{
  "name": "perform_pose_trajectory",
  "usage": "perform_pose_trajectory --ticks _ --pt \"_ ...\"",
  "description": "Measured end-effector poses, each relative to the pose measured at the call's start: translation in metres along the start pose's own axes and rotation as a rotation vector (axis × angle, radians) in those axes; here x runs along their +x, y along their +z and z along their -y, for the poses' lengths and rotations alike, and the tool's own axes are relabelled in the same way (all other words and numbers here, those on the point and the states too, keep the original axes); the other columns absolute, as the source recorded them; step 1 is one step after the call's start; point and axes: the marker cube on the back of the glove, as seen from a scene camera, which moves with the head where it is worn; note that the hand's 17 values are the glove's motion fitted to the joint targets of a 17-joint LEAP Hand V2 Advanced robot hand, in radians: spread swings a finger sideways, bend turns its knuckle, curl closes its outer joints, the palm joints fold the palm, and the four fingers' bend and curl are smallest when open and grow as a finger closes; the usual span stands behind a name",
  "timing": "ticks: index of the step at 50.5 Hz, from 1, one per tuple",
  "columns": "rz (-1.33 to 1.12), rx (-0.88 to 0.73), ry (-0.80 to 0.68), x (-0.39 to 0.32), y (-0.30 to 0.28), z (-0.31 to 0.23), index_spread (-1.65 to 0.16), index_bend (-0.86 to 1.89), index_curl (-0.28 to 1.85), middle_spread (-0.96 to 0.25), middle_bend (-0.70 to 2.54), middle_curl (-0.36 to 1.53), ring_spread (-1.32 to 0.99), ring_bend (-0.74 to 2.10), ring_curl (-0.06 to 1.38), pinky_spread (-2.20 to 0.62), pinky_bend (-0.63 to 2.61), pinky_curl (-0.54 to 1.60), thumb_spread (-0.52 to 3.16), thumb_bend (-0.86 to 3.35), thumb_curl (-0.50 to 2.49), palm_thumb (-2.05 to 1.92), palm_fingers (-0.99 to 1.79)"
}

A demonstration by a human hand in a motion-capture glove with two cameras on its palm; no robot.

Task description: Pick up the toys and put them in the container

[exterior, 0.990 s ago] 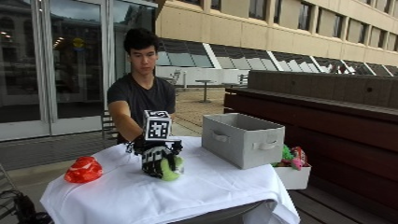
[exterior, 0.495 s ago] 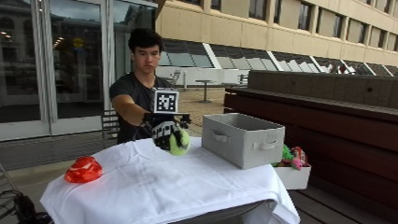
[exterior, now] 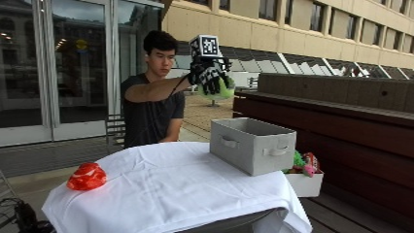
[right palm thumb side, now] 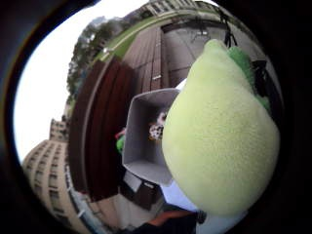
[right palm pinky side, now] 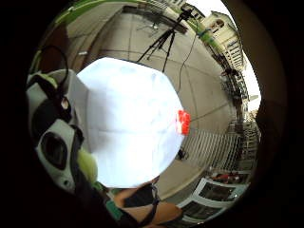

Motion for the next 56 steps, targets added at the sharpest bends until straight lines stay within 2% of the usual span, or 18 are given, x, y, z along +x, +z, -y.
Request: perform_pose_trajectory --ticks 13,23,30,36,37,38,39,40,48,56 --pt "0.025 0.026 -0.133 -0.11 -0.037 -0.018 -0.35 0.48 0.44 -0.41 0.68 0.51 -0.43 1.08 0.47 -0.47 0.9 0.39 0.42 0.15 0.91 0.67 1.11" --pt "0.014 0.02 -0.187 -0.16 -0.014 -0.037 -0.36 0.44 0.47 -0.42 0.65 0.54 -0.43 1.07 0.47 -0.47 0.89 0.39 0.4 0.11 0.94 0.69 1.11" --pt "0.032 -0.066 -0.198 -0.168 0.017 -0.042 -0.37 0.4 0.5 -0.43 0.64 0.55 -0.43 1.07 0.47 -0.47 0.89 0.39 0.41 0.09 0.96 0.7 1.1" --pt "0.11 -0.264 -0.228 -0.15 0.045 -0.033 -0.38 0.16 0.48 -0.43 0.56 0.55 -0.43 1.08 0.48 -0.47 0.96 0.41 0.5 0.04 0.95 0.65 0.91" --pt "0.137 -0.275 -0.233 -0.149 0.046 -0.033 -0.37 0.01 0.42 -0.4 0.49 0.53 -0.43 1.05 0.47 -0.46 1.06 0.44 0.6 -0.04 0.92 0.5 0.74" --pt "0.157 -0.276 -0.237 -0.149 0.047 -0.035 -0.37 0.0 0.42 -0.4 0.5 0.54 -0.43 1.09 0.49 -0.46 1.09 0.45 0.68 -0.02 0.91 0.51 0.73" --pt "0.168 -0.272 -0.239 -0.15 0.047 -0.036 -0.34 -0.18 0.35 -0.31 0.35 0.49 -0.36 1.01 0.47 -0.4 1.2 0.49 0.69 -0.26 0.8 0.16 0.21" --pt "0.171 -0.266 -0.241 -0.149 0.047 -0.037 -0.32 -0.12 0.37 -0.27 0.34 0.52 -0.33 1.04 0.52 -0.37 1.28 0.54 0.71 -0.25 0.76 0.07 0.09" --pt "0.05 -0.215 -0.251 -0.115 0.043 -0.026 -0.29 0.05 0.25 -0.07 0.25 0.45 -0.15 0.79 0.37 -0.18 1.44 0.5 0.81 -0.12 0.6 -0.11 -0.16" --pt "-0.015 -0.218 -0.241 -0.059 0.034 -0.02 -0.3 0.11 0.24 -0.04 0.19 0.43 -0.05 0.54 0.29 -0.06 1.32 0.45 0.86 -0.11 0.48 -0.12 -0.27"
